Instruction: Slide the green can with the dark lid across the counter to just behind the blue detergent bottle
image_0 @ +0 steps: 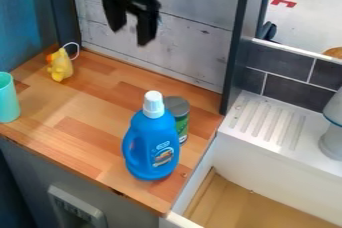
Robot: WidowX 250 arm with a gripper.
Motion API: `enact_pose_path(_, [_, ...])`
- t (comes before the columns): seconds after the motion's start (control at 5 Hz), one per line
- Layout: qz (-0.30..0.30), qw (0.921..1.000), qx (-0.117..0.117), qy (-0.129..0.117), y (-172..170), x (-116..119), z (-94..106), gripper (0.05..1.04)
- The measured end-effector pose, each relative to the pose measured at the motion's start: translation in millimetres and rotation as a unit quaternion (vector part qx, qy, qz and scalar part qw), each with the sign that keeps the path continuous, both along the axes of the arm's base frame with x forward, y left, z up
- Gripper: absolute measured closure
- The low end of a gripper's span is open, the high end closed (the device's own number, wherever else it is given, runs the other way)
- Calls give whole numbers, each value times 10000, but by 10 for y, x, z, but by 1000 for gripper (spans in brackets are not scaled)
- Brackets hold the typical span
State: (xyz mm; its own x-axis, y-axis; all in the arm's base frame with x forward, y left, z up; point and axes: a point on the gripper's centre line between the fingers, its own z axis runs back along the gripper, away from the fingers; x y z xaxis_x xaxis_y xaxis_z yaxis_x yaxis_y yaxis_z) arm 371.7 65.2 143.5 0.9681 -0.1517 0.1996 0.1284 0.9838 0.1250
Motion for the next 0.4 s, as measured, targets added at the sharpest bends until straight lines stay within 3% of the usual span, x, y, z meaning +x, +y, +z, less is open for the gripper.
enact_pose_path(0.4, [-148,9993,-205,274,-114,-544,356,84])
